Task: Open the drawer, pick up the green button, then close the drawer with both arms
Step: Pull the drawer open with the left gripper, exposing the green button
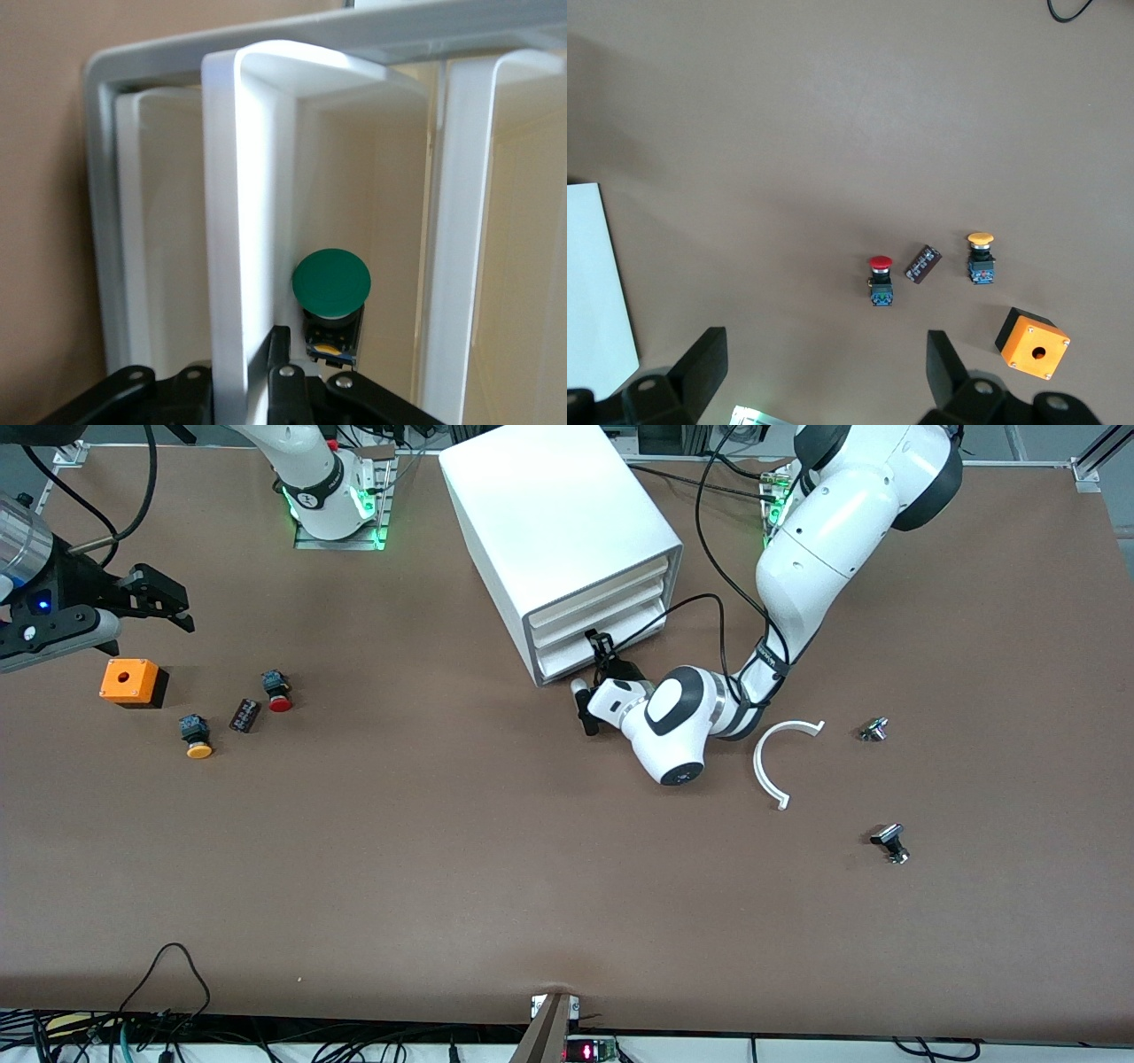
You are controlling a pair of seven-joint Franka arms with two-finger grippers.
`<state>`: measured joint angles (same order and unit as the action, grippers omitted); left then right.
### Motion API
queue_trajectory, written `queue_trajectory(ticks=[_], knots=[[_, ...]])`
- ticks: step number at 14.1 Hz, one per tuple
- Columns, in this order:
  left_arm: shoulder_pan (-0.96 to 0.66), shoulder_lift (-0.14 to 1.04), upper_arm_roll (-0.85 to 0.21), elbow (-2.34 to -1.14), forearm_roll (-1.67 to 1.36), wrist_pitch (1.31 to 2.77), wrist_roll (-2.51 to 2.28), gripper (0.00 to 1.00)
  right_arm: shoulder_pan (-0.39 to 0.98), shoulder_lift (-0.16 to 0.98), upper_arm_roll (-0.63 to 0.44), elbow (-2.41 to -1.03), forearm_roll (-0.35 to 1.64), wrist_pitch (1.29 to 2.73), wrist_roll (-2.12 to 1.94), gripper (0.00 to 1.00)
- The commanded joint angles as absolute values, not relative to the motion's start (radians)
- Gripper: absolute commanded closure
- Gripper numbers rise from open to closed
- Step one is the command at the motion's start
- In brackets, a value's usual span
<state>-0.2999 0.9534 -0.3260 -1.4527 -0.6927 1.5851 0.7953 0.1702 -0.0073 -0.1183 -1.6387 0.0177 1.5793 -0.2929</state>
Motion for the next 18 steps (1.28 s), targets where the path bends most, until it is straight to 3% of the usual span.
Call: queue_trajectory(ticks=[1,18], knots=[[-0.304,0.942,-0.281,-1.418,-0.667,1.601,0.781,1.00,0.163,0.005,-0.109,-1.612,0.011,1.571,-0.282,0.01],[-0.305,1.032,-0.104,-1.160,-0.652,1.606,0.788,1.00,0.163,0.005,-0.109,-1.612,0.009,1.571,-0.284,0.01]])
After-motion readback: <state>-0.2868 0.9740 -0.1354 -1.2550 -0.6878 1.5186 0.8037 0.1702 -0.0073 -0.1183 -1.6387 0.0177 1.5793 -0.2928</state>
